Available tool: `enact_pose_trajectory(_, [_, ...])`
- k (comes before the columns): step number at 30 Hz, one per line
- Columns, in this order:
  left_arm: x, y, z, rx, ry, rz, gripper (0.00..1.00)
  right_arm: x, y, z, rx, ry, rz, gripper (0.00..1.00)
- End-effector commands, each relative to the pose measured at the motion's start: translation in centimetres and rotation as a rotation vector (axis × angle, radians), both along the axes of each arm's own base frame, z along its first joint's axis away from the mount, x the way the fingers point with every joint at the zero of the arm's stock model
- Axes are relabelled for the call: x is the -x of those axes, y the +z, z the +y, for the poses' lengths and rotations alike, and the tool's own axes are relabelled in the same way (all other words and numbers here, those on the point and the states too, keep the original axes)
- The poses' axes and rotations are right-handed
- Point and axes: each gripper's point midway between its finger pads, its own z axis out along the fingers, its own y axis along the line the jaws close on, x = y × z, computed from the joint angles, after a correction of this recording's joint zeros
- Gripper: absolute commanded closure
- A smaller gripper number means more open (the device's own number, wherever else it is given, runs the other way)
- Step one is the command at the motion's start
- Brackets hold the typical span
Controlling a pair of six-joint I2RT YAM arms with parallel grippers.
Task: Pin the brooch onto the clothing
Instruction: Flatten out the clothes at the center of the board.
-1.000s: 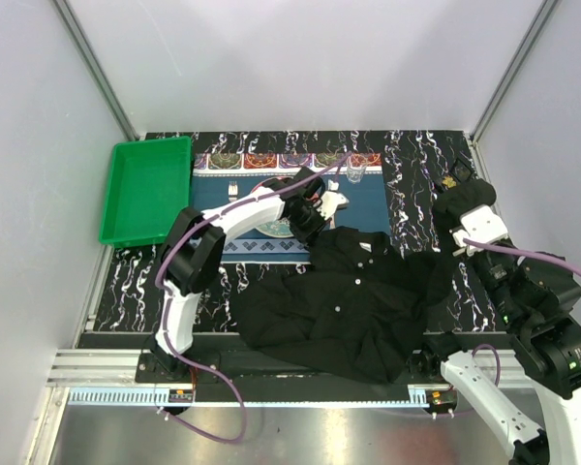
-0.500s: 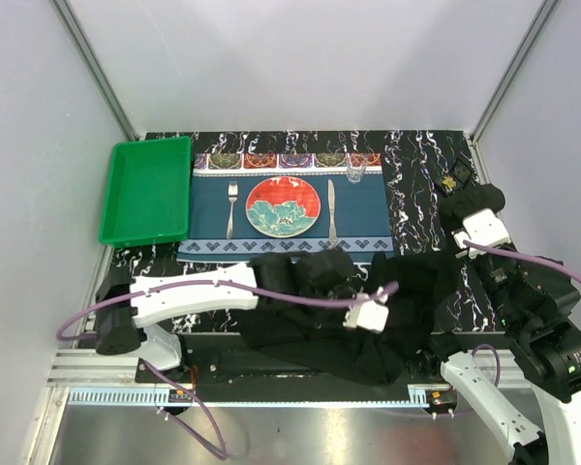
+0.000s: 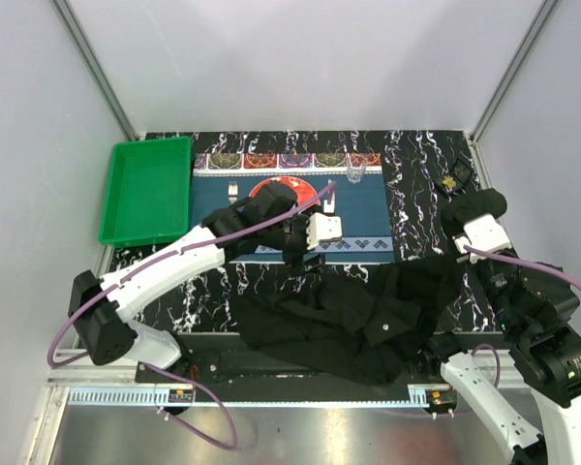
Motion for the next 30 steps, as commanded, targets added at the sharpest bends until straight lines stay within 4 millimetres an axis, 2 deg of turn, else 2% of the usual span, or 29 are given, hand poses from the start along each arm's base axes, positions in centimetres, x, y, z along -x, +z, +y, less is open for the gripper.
enact_pose_trajectory(1, [-0.2,5.1,-3.4,0.13,-0.127,-0.166,0.22,0.0,-0.1,-0.7,-0.004,-0.042,-0.01,1.0])
enact_pose_trajectory(2, [-0.4,4.6,-4.1,0.126,-0.152,-0.167,0.23,0.1,-0.1,-0.9,-0.007,-0.056,-0.013,1.0])
enact_pose_trajectory(4, [-0.1,5.7,-5.7,0.195,-0.228,-0.192,0.26,0.3,0.1,-1.3,-0.013,-0.072,-0.027,1.0])
enact_pose_trajectory(5, [-0.2,5.4,-6.5,0.21,-0.247,-0.185,0.27,0.4,0.2,-1.7,-0.016,-0.092,-0.036,1.0])
enact_pose_trajectory(7, [0.2,6.6,-8.5,0.294,-0.287,-0.185,0.28,0.6,0.6,-2.2,-0.028,-0.12,-0.059,1.0])
enact_pose_trajectory(8, [0.3,6.2,-9.5,0.308,-0.298,-0.171,0.28,0.7,0.6,-2.7,-0.027,-0.152,-0.066,1.0])
enact_pose_trajectory(9, [1.1,7.1,-10.8,0.367,-0.338,-0.182,0.27,0.9,0.7,-3.0,-0.027,-0.162,-0.072,1.0])
enact_pose_trajectory(10, [1.6,6.7,-11.2,0.378,-0.361,-0.188,0.27,1.1,1.1,-3.2,-0.031,-0.168,-0.082,1.0])
enact_pose_trajectory(11, [3.0,7.4,-12.6,0.429,-0.407,-0.232,0.27,1.3,1.3,-3.3,-0.036,-0.173,-0.09,1.0])
enact_pose_trajectory(12, [3.8,6.5,-12.9,0.433,-0.424,-0.257,0.25,1.4,1.5,-3.3,-0.044,-0.175,-0.096,1.0])
enact_pose_trajectory(13, [4.5,6.5,-13.5,0.457,-0.449,-0.29,0.22,1.6,1.9,-3.5,-0.051,-0.179,-0.106,1.0])
enact_pose_trajectory(14, [6.2,6.6,-14.4,0.483,-0.5,-0.323,0.2,1.6,2.0,-3.4,-0.057,-0.177,-0.109,1.0])
enact_pose_trajectory(16, [7.6,6.4,-15.5,0.484,-0.579,-0.403,0.17,1.7,2.4,-3.1,-0.078,-0.163,-0.119,1.0])
enact_pose_trajectory(17, [8.7,5.2,-16.1,0.461,-0.616,-0.39,0.16,1.6,2.5,-3.0,-0.083,-0.156,-0.121,1.0])
enact_pose_trajectory(18, [9.0,5.4,-16.6,0.462,-0.649,-0.422,0.15,1.7,2.6,-2.9,-0.091,-0.15,-0.123,1.0])
enact_pose_trajectory(19, [9.5,4.9,-16.8,0.445,-0.677,-0.426,0.14,1.7,2.8,-2.8,-0.096,-0.141,-0.128,1.0])
enact_pose_trajectory(20, [10.4,3.2,-17.1,0.407,-0.711,-0.407,0.13,1.7,3.0,-2.8,-0.098,-0.141,-0.13,1.0])
enact_pose_trajectory(22, [10.6,2.8,-17.9,0.391,-0.745,-0.43,0.09,1.8,3.4,-2.7,-0.113,-0.135,-0.14,1.0])
enact_pose_trajectory(23, [11.3,0.7,-17.8,0.332,-0.778,-0.39,0.09,1.8,3.4,-2.6,-0.117,-0.134,-0.139,1.0])
enact_pose_trajectory(24, [11.2,1.4,-18.3,0.337,-0.795,-0.414,0.08,1.8,3.5,-2.6,-0.12,-0.131,-0.14,1.0])
enact_pose_trajectory(25, [11.4,1.0,-18.5,0.321,-0.806,-0.404,0.08,1.9,3.7,-2.6,-0.12,-0.131,-0.144,1.0])
enact_pose_trajectory(26, [11.6,-0.5,-18.4,0.276,-0.82,-0.368,0.08,1.9,3.8,-2.6,-0.123,-0.133,-0.147,1.0])
enact_pose_trajectory(28, [11.6,-0.5,-18.8,0.27,-0.822,-0.352,0.08,1.9,4.1,-2.6,-0.129,-0.133,-0.154,1.0])
enact_pose_trajectory(29, [11.6,-1.8,-18.8,0.238,-0.825,-0.326,0.08,1.9,4.2,-2.6,-0.132,-0.134,-0.157,1.0])
enact_pose_trajectory(30, [11.4,-1.8,-19.0,0.23,-0.82,-0.326,0.07,2.0,4.2,-2.6,-0.132,-0.134,-0.157,1.0])
